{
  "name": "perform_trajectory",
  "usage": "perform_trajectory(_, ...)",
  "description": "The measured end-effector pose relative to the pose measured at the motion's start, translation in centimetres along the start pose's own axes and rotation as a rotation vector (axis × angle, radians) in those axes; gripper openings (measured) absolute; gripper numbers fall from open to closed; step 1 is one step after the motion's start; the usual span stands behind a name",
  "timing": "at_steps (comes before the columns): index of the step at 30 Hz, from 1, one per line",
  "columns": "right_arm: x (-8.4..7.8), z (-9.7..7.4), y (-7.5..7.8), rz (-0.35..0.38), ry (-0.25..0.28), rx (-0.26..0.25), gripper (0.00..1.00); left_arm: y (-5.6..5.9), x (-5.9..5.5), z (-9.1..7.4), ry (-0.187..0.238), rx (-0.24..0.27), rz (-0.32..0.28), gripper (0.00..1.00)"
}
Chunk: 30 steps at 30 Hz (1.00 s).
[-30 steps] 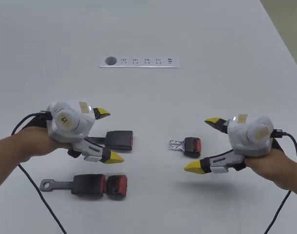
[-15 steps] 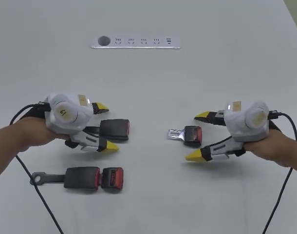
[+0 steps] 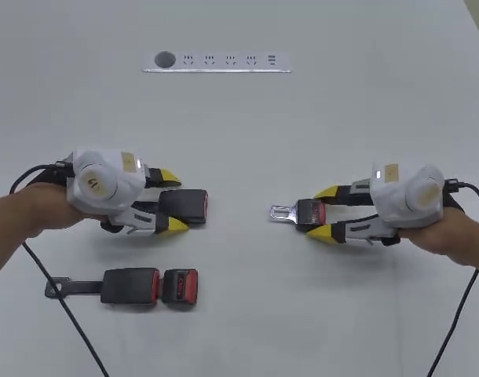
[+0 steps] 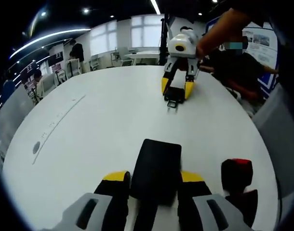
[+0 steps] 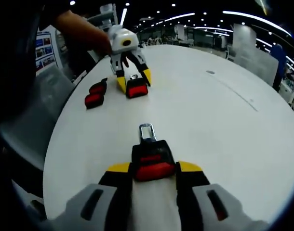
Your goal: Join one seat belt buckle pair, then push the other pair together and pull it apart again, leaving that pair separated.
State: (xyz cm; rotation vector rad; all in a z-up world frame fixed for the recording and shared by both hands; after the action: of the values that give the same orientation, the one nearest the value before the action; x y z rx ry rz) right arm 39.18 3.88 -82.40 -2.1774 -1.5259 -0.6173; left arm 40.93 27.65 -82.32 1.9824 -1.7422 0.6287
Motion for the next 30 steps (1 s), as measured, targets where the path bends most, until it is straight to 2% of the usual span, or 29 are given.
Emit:
perform_trajectory(1,0.0,0.0,0.0,-0.008,0.000,0.002,0.36,-0.3,0.2,0.1,0.007,0.019,-0.003,0.39)
perform_trajectory(5,0.0,0.0,0.3,0.026,0.015,0.018,0.35,-0.4,0.1,0.2,-0.007,0.007,0.017,0.38)
perform_trajectory(9,-0.1,0.1,0.2,0.021,0.023,0.019,0.35,-0.4,0.2,0.3,-0.024,0.002,0.039,0.37)
perform_trajectory(17,0.2,0.3,0.1,0.018,0.025,0.016,0.35,-0.4,0.3,0.4,-0.043,-0.002,0.048,0.37)
perform_trajectory(22,0.8,0.9,0.1,0.006,0.029,0.015,0.34,-0.5,0.2,0.5,-0.036,-0.002,0.044,0.37)
perform_trajectory(30,2.7,2.4,0.0,-0.006,0.052,0.032,0.34,-0.7,0.3,0.5,-0.038,-0.010,0.052,0.36)
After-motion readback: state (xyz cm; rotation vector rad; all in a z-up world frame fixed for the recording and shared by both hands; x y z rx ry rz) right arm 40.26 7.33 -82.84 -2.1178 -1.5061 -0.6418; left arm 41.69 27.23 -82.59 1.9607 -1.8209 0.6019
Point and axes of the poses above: the centre of the closed fingertips' face, and the gripper's own axes: z roughly forward along the fingers, y roughly to its right, x roughly out of its top, the point moved 4 cm from there along -z, roughly backward along the fingers, and after that the axes turned 10 degrees about -y, right-handed, at the moved point
